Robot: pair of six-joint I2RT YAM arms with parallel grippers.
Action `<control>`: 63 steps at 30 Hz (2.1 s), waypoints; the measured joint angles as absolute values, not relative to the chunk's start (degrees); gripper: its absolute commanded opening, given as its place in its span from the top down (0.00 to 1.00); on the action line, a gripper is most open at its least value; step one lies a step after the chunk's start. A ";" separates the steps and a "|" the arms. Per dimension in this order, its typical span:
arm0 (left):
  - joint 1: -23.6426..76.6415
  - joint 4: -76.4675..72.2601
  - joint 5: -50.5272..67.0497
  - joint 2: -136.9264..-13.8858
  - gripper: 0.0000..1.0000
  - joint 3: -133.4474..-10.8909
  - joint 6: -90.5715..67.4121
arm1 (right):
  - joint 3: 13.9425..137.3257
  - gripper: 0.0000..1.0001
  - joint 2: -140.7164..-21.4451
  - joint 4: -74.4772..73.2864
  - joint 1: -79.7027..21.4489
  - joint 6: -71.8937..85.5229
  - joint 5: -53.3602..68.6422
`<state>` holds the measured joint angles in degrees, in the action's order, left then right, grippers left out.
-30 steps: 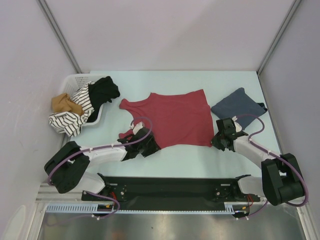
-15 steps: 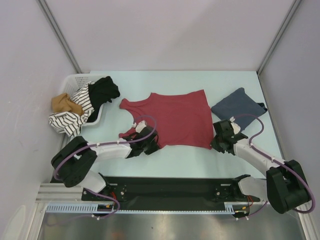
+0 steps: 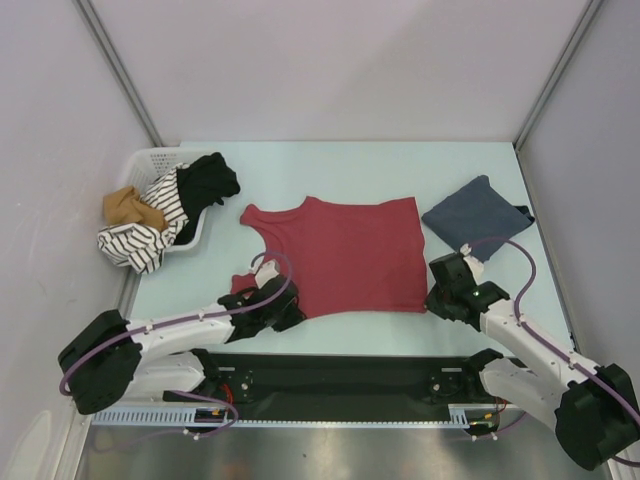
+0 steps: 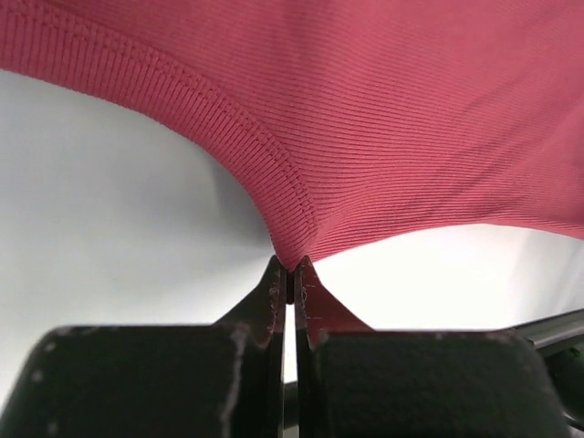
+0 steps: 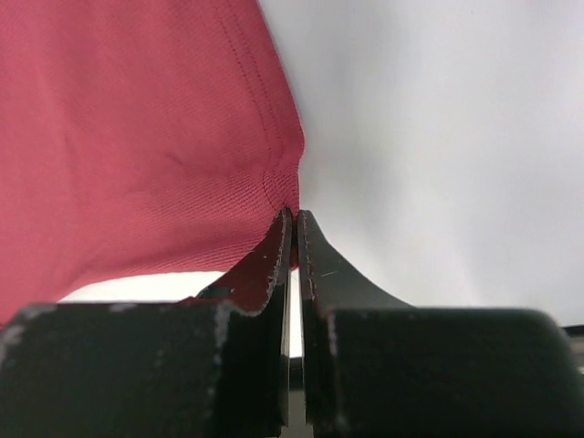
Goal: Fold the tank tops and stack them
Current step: Fold the tank top
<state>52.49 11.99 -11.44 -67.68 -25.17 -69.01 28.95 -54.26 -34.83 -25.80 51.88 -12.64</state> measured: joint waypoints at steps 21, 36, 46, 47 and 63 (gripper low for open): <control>44.16 21.78 -11.14 -74.02 1.00 -42.13 -60.71 | 42.35 1.00 -68.20 -35.97 -22.70 45.01 -13.02; 36.38 22.50 -8.99 -84.93 1.00 -50.94 -54.78 | 51.16 1.00 -82.87 -31.22 -15.25 39.75 -9.76; 34.39 23.09 -8.80 -91.35 1.00 -57.49 -52.27 | 55.99 1.00 -88.05 -30.04 -14.00 38.68 -9.13; 34.24 23.16 -8.78 -91.96 1.00 -58.04 -51.99 | 56.40 1.00 -88.53 -30.04 -13.98 38.65 -9.15; 30.55 23.55 -7.88 -99.13 1.00 -64.51 -49.34 | 64.86 1.00 -97.67 -29.87 -12.51 37.65 -9.17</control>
<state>30.55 23.55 -7.88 -99.13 -64.51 -49.34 64.86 -97.67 -29.87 -12.51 37.65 -9.17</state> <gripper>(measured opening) 0.019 0.045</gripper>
